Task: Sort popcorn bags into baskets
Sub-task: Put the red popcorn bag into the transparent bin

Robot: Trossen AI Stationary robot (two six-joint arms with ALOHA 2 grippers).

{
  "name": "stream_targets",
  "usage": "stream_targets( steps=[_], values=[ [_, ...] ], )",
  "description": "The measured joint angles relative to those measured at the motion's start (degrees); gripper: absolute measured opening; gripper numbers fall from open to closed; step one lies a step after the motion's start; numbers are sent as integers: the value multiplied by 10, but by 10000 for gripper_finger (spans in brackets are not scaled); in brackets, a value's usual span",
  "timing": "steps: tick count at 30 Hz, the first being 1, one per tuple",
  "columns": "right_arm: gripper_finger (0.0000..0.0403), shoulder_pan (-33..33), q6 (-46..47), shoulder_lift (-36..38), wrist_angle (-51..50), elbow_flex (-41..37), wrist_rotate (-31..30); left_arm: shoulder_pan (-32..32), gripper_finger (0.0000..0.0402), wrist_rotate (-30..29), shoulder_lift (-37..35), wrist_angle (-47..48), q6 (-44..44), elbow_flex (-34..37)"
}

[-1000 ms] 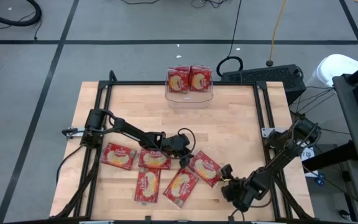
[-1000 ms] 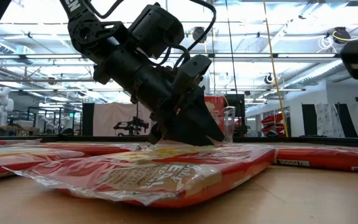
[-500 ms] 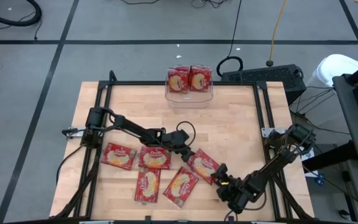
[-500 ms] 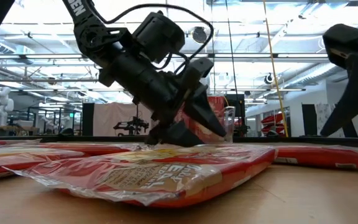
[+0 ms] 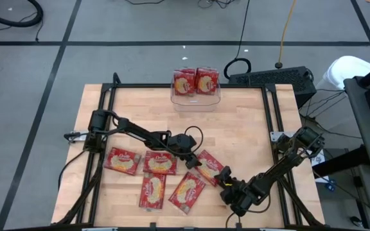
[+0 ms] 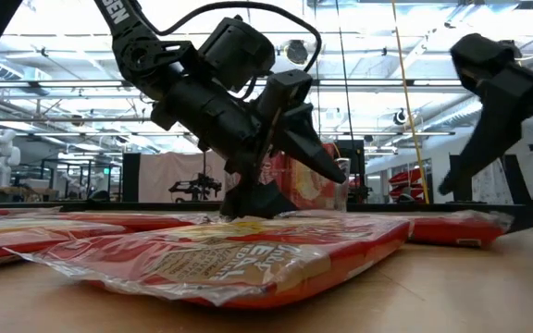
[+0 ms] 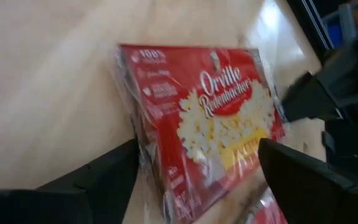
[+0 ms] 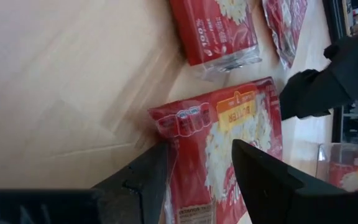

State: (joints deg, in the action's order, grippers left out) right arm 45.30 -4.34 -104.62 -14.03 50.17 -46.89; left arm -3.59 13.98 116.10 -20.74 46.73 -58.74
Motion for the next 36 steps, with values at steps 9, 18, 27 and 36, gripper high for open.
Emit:
stream_targets(
  steps=[9, 18, 27, 36],
  values=[
    [171, -25, -14, 0, 3, 0, 4, 0, 208, -3, 2, -12, -34, 2],
    [171, -26, 3, 0, 2, 0, -26, 13, 22, 7, 2, -66, -96, 1],
    [171, -22, 123, 57, 1, -4, -30, 62, 50, 75, -56, -36, -161, 1],
    [171, -52, 257, 189, 4, -2, -30, 100, 21, -1, -231, 130, -393, 1]
  ],
)
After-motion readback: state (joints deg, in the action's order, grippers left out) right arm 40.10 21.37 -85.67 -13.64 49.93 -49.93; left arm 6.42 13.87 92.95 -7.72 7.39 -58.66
